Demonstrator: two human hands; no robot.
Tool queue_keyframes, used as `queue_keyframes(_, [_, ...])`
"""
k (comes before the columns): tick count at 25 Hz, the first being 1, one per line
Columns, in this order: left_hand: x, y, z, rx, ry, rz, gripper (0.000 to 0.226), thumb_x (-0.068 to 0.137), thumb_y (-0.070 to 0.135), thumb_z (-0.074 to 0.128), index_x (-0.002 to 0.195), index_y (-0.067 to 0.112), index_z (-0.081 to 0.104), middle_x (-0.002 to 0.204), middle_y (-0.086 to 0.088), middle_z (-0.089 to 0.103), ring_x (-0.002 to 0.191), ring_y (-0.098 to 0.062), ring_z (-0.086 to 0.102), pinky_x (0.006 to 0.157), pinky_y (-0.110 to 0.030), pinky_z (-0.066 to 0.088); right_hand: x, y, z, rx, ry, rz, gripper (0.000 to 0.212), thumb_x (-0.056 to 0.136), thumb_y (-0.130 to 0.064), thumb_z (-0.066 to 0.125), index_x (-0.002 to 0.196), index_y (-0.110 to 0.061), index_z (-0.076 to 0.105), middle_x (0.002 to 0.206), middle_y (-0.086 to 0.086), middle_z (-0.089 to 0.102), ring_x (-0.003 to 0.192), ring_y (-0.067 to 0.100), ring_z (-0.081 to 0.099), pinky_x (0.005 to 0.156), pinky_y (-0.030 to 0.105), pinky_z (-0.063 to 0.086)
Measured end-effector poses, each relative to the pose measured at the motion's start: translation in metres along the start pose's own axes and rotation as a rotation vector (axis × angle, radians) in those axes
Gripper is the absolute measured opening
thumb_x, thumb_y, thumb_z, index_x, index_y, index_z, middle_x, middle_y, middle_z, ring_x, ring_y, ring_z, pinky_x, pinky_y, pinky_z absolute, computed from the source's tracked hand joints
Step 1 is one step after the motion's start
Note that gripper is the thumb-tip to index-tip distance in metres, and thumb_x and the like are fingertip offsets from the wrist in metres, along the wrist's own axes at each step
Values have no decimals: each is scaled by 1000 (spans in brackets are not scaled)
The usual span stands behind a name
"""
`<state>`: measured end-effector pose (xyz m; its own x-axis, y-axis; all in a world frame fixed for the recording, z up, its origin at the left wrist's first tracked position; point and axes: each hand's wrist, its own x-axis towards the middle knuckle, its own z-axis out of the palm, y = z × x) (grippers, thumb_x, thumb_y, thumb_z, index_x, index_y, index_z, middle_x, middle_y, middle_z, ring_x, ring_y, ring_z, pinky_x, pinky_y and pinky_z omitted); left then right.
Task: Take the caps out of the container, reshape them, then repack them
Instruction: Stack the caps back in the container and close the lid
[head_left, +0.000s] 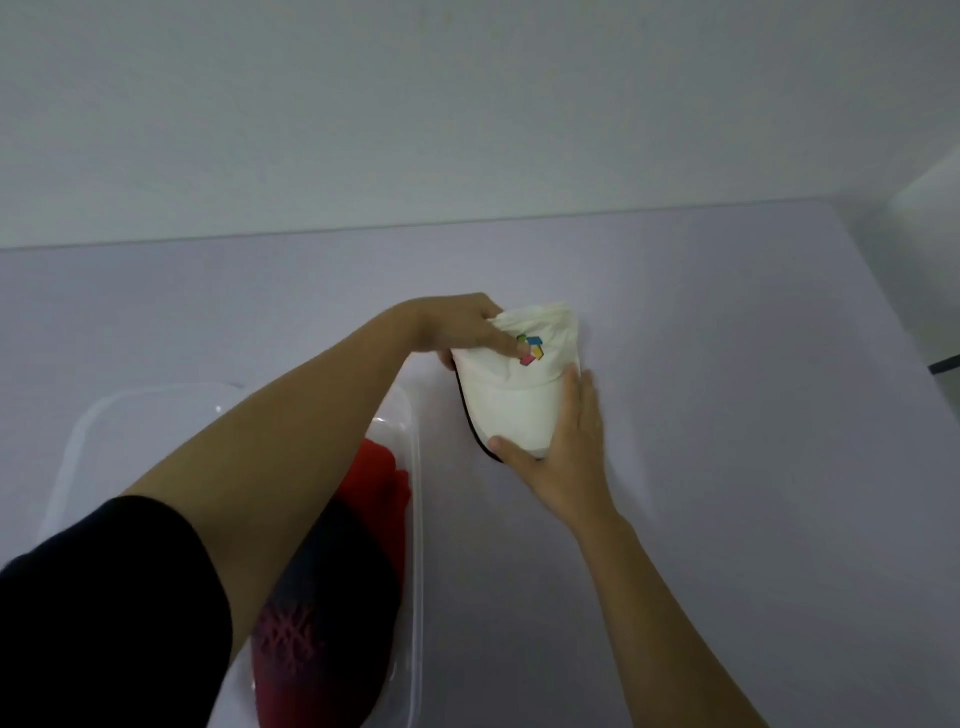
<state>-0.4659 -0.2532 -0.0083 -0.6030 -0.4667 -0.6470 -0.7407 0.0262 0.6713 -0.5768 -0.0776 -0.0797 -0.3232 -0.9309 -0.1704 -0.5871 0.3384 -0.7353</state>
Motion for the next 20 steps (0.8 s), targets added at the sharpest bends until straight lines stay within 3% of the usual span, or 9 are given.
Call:
queue_keyframes(2, [-28, 9, -22, 39, 64, 33, 28, 78, 41, 72, 92, 17, 70, 88, -6, 65, 80, -20, 60, 76, -37, 53, -17, -23, -9, 85, 151, -44, 117, 64, -65, 69, 149, -22, -1, 158, 7, -6, 146, 19, -4, 116, 34, 8])
queue_keyframes(4, [-62, 15, -48, 68, 135, 66, 26, 77, 41, 73, 89, 19, 71, 86, -4, 65, 80, -18, 60, 80, -39, 54, -47, -49, -7, 203, 332, -186, 106, 68, -66, 64, 146, -16, 13, 155, 11, 10, 143, 18, 10, 114, 20, 12])
queue_keyframes(5, [-80, 14, -60, 81, 170, 76, 26, 77, 42, 73, 88, 19, 71, 86, -3, 66, 80, -17, 62, 81, -41, 55, -67, -63, 3, 250, 339, -261, 99, 71, -64, 63, 144, -15, 18, 150, 8, 19, 140, 15, 19, 112, 15, 16])
queue_keyframes(7, [-114, 11, -82, 98, 208, 89, 26, 76, 44, 73, 89, 22, 73, 90, -2, 70, 83, -16, 65, 84, -43, 55, -105, -88, 27, 333, 84, -317, 95, 69, -64, 65, 143, -29, 17, 146, -6, 22, 137, 5, 23, 110, 14, 23])
queue_keyframes(9, [-150, -3, -97, 97, 257, 103, 25, 76, 44, 72, 91, 24, 73, 92, 0, 71, 86, -16, 66, 87, -44, 55, -129, -111, 59, 277, -275, -253, 113, 56, -69, 71, 141, -45, 0, 152, -17, -1, 144, 7, 7, 116, 30, 24])
queue_keyframes(11, [-178, -21, -107, 76, 288, 114, 25, 77, 43, 72, 91, 23, 73, 90, 2, 71, 86, -16, 66, 88, -45, 54, -127, -116, 87, 89, -422, -106, 139, 41, -70, 78, 137, -49, -21, 149, -18, -30, 145, 16, -12, 118, 48, 18])
queue_keyframes(13, [-197, -42, -114, 77, 302, 110, 26, 78, 43, 71, 92, 21, 73, 91, 0, 71, 85, -16, 65, 89, -47, 53, -112, -117, 100, -7, -477, -9, 152, 35, -64, 84, 128, -51, -35, 145, -13, -41, 144, 19, -19, 117, 51, 15])
queue_keyframes(16, [-211, -71, -116, 56, 308, 88, 28, 76, 44, 72, 92, 21, 73, 93, -2, 72, 85, -16, 64, 90, -48, 52, -96, -118, 104, -46, -530, 13, 155, 35, -57, 88, 132, -48, -33, 153, -8, -24, 145, 22, -6, 117, 51, 18])
queue_keyframes(20, [-219, -100, -120, -32, 314, 69, 24, 74, 42, 74, 87, 22, 73, 88, -1, 70, 84, -17, 62, 87, -43, 53, -91, -122, 104, -100, -541, 35, 141, 34, -55, 89, 139, -41, -4, 147, -2, 8, 138, 23, 15, 113, 46, 27])
